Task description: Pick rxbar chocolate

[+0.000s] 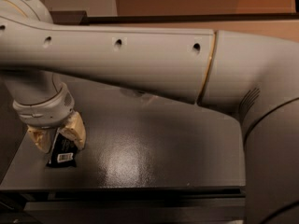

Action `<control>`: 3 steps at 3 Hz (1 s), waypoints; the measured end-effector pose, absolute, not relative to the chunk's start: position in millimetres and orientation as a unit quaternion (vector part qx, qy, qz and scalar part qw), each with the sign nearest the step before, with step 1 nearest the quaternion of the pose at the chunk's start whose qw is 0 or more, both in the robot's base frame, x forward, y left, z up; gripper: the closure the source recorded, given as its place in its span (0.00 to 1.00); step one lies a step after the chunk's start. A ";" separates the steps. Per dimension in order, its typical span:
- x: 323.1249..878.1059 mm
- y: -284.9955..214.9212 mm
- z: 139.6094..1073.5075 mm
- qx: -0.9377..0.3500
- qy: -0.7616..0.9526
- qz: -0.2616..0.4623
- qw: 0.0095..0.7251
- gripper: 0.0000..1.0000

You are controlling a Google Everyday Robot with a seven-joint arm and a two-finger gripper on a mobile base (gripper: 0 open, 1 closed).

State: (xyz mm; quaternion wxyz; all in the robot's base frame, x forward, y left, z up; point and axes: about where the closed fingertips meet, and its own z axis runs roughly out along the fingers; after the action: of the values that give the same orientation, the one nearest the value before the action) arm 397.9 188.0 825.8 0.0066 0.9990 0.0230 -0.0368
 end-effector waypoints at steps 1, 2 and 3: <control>397.9 188.0 829.8 0.999 0.023 -0.037 0.006 0.85; 397.0 190.3 843.5 0.999 0.022 -0.023 -0.004 1.00; 401.8 187.4 869.3 1.000 0.014 0.001 -0.023 1.00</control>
Offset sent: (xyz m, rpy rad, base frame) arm -0.0041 -0.0028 0.0356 0.0136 -0.0493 -0.0023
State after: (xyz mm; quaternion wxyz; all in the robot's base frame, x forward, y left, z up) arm 401.8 187.4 869.3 -0.0228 0.9996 0.0136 0.0007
